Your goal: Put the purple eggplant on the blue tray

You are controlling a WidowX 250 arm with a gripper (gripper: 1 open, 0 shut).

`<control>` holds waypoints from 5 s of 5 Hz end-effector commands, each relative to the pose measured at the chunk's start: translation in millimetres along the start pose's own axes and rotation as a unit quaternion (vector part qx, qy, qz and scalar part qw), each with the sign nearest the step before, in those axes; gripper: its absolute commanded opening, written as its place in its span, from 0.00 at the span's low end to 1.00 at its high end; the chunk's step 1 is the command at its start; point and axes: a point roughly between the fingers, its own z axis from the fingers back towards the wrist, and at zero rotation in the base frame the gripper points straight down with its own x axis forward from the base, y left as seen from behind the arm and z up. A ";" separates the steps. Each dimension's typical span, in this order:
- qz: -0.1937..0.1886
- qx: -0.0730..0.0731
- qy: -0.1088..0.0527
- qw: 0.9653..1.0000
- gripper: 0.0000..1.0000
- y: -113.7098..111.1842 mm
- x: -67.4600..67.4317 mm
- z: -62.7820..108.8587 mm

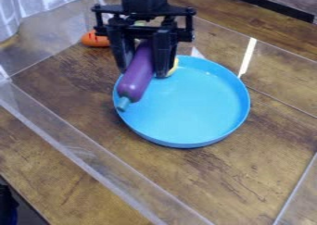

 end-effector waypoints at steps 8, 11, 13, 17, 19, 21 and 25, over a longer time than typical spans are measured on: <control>-0.147 0.041 -0.039 0.987 0.00 5.8 -2.5 36.4; -0.127 0.051 -0.050 0.989 0.00 7.9 -4.0 29.5; -0.111 0.058 -0.058 0.990 0.00 1.6 -6.8 21.4; -0.195 0.070 -0.060 0.976 0.00 -36.0 -17.9 10.4; -0.196 0.075 -0.054 0.976 0.00 -61.7 -11.8 3.3; -0.197 0.082 -0.051 0.976 0.00 -80.6 -2.1 -25.8; -0.286 0.101 -0.072 0.950 0.00 -62.9 14.7 -16.5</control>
